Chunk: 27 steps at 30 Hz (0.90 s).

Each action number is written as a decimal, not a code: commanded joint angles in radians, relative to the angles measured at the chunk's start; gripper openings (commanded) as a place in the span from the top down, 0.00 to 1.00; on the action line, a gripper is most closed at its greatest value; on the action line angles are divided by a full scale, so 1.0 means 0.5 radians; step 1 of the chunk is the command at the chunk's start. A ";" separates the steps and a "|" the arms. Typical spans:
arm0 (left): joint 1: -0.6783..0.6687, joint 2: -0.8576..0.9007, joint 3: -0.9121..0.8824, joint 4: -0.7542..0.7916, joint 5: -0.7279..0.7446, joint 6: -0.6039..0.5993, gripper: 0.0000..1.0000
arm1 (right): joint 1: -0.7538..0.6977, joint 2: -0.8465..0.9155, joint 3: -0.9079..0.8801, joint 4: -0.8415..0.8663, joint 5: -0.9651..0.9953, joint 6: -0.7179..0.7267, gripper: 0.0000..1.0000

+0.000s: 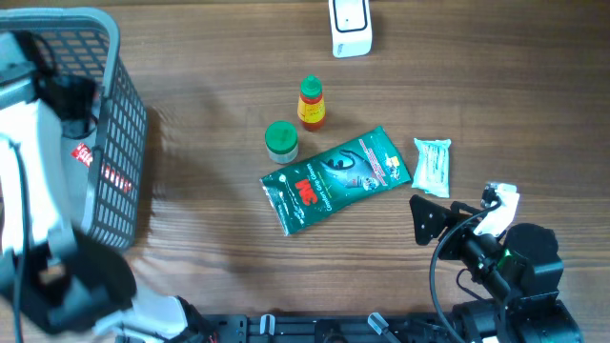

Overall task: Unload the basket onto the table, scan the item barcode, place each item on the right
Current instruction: 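Reach the left gripper into the basket and grasp the red-white packet, then place the red-white packet on the gloves bag's right side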

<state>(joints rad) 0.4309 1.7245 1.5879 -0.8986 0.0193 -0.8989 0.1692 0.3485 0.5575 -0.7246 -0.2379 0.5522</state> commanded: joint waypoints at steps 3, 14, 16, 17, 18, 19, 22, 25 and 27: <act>-0.020 -0.771 0.071 0.016 -0.049 0.063 0.49 | -0.001 -0.011 0.002 0.008 0.026 0.009 0.01; -1.056 -1.283 0.071 0.015 0.063 0.065 0.49 | -0.001 -0.011 0.002 0.008 0.026 0.009 0.00; -1.362 -1.189 0.071 0.014 0.063 0.066 0.49 | -0.001 -0.011 0.002 0.008 0.026 0.009 0.00; -1.514 -1.125 0.071 0.015 0.063 0.074 0.49 | -0.001 -0.011 0.002 0.008 0.026 0.009 0.00; -1.652 -1.051 0.071 0.015 0.063 0.114 0.49 | -0.001 -0.011 0.002 0.008 0.026 0.009 0.00; -1.766 -0.980 0.071 0.015 0.054 0.139 0.49 | -0.001 -0.011 0.002 0.008 0.026 0.010 0.00; -2.081 -0.682 0.071 0.018 -0.083 0.169 0.49 | -0.001 -0.011 0.002 0.008 0.026 0.010 0.00; -2.288 -0.312 0.071 0.080 -0.125 0.169 0.48 | -0.001 -0.011 0.002 0.008 0.026 0.008 0.00; -2.351 -0.095 0.071 0.140 -0.124 0.166 0.49 | -0.001 -0.011 0.002 0.008 0.026 0.009 0.00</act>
<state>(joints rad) -0.6910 1.5299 1.6226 -0.8585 -0.0071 -0.8410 0.1692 0.3485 0.5575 -0.7250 -0.2379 0.5522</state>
